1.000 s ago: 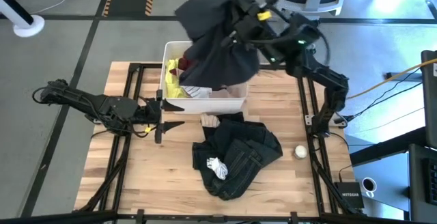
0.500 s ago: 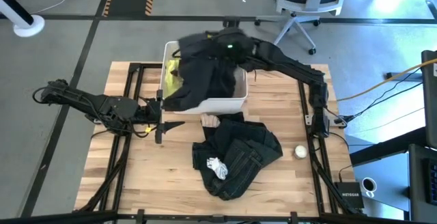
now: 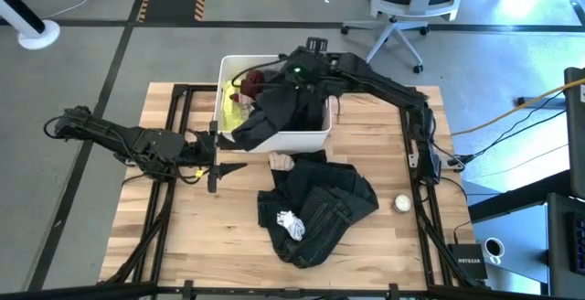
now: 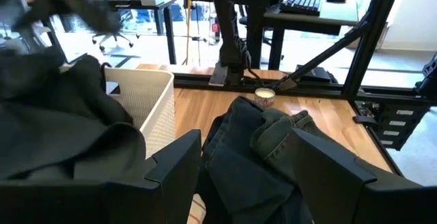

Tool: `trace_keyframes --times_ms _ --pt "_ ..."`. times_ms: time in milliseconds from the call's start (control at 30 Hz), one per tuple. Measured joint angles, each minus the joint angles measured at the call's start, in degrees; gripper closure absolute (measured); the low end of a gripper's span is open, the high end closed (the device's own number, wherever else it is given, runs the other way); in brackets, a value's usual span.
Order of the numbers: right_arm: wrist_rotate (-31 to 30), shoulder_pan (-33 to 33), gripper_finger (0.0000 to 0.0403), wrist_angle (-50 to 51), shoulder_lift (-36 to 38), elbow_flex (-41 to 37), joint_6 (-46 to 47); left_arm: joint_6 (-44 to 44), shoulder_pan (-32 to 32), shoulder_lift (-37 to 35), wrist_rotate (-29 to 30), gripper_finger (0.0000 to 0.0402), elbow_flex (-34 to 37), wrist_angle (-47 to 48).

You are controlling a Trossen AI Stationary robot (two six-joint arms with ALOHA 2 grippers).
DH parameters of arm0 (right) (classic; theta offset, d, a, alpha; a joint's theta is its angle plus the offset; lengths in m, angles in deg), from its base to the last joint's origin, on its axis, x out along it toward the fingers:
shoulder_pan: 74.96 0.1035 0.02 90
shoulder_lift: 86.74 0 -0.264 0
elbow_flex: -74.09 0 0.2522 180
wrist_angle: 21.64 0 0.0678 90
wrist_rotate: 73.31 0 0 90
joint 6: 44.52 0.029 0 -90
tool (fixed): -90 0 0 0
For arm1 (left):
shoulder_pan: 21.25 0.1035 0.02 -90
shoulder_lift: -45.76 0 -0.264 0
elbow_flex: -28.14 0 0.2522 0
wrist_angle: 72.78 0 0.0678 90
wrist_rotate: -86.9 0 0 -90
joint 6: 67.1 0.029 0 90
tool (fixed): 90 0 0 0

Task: Sort clothes
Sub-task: Put the black shorts into the white laundry organizer, then put the blue sock into the white laundry organizer

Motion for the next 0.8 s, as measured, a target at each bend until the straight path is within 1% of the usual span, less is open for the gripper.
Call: trace_keyframes --times_ms 67,133,167,200,267,333,367,500,567,633,800 --pt "-0.1 1.4 0.0210 -0.8 3.0 -0.1 -2.2 0.0 0.0 0.0 0.0 0.0188 0.0 0.7" --pt "0.1 3.3 0.0191 -0.7 5.8 0.2 -2.6 0.0 0.0 0.0 0.0 0.0188 0.0 1.0" --pt "1.4 4.5 0.0184 -0.5 7.0 0.2 -2.2 -0.2 0.0 0.0 0.0 0.0188 0.0 0.9" --pt "4.0 5.8 0.0178 0.0 8.0 0.2 -1.6 -0.2 0.0 0.0 0.0 0.0188 0.0 1.0" --pt "11.2 8.9 0.0171 1.3 9.4 0.2 -1.2 -0.2 0.0 0.0 0.0 0.0188 0.0 1.0" --pt "18.3 12.8 0.0170 2.5 9.7 0.1 -1.1 -0.9 0.0 0.0 0.0 0.0188 0.0 1.1" --pt "20.8 15.1 0.0170 3.1 9.7 0.1 -1.1 -1.1 0.0 0.0 0.0 0.0188 0.0 1.1" --pt "25.5 24.3 0.0173 3.8 8.5 -2.0 -1.2 -0.8 0.0 0.0 0.0 0.0188 0.0 0.9" --pt "26.5 28.5 0.0174 3.5 8.1 -4.5 -2.0 1.1 0.0 0.0 1.2 0.0188 0.0 -0.5" --pt "26.2 32.1 0.0175 2.7 8.1 -8.1 -2.4 2.5 0.0 0.0 2.4 0.0188 0.0 -2.3" --pt "20.8 38.9 0.0175 1.4 8.1 -18.0 1.4 3.2 0.0 0.0 2.7 0.0188 0.0 -4.2"
